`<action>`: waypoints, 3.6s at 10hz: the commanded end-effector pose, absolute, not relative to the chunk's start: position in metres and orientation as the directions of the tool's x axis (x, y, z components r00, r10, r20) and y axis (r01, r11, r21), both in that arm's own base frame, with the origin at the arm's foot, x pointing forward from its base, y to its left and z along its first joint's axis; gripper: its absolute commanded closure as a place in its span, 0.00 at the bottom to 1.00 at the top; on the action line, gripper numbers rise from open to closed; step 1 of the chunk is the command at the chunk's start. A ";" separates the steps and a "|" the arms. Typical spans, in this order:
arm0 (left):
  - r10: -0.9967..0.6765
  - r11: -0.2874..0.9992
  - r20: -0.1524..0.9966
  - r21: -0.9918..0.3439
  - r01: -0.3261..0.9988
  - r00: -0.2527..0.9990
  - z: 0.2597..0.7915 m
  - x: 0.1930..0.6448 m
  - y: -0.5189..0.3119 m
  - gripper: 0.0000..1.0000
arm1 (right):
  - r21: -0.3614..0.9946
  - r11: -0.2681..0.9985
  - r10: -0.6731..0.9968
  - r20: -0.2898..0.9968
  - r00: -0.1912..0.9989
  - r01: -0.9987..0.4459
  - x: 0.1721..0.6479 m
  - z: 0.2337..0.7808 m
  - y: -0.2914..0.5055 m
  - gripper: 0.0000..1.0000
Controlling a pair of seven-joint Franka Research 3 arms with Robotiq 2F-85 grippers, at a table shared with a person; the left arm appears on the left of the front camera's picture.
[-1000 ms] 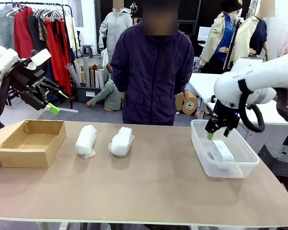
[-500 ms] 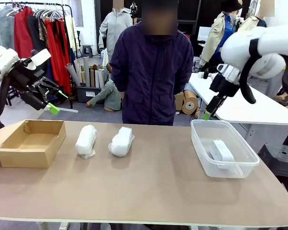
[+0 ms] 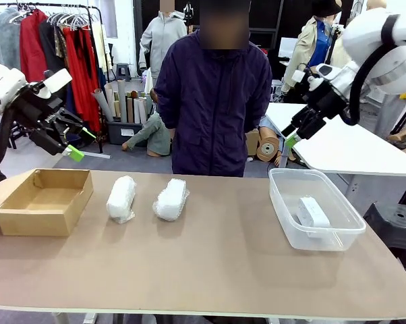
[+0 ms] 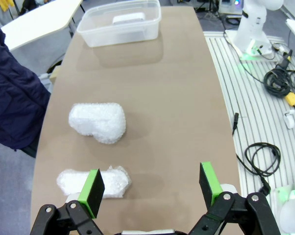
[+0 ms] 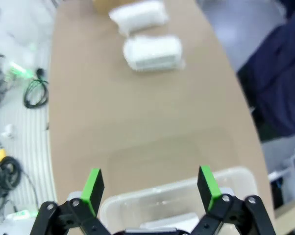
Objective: Separate and place wrapped and unwrapped clocks.
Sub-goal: Pick up the Digital clock indicated by the person.
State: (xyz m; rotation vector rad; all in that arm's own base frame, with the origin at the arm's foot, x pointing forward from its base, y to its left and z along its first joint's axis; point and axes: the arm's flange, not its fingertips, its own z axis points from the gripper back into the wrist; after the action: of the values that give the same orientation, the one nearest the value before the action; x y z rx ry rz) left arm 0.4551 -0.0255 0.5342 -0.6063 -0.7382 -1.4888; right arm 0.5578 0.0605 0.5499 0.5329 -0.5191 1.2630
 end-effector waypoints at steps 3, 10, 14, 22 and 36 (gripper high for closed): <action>-0.641 0.007 0.765 0.088 0.996 -0.063 0.536 0.454 -0.025 0.00 | 0.036 0.114 0.693 0.713 0.106 -0.993 0.533 0.541 0.034 0.00; -0.641 0.007 0.765 0.088 0.996 -0.063 0.536 0.454 -0.025 0.00 | 0.061 0.153 0.705 0.693 0.152 -0.986 0.542 0.546 0.039 0.00; -0.641 0.007 0.765 0.088 0.996 -0.063 0.536 0.454 -0.025 0.00 | 0.061 0.153 0.705 0.693 0.152 -0.986 0.542 0.546 0.039 0.00; -0.641 0.007 0.765 0.088 0.996 -0.063 0.536 0.454 -0.025 0.00 | 0.061 0.153 0.705 0.693 0.152 -0.986 0.542 0.546 0.039 0.00; -0.694 0.115 0.718 0.053 0.992 0.042 0.537 0.454 -0.035 0.00 | 0.061 0.153 0.705 0.693 0.152 -0.986 0.542 0.546 0.039 0.00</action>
State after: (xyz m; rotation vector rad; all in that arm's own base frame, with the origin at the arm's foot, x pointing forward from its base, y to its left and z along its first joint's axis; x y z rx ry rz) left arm 0.4571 -0.0269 0.5349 -0.5893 -0.7278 -1.4585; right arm 0.5396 0.0367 0.5420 0.5902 -0.5880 1.3299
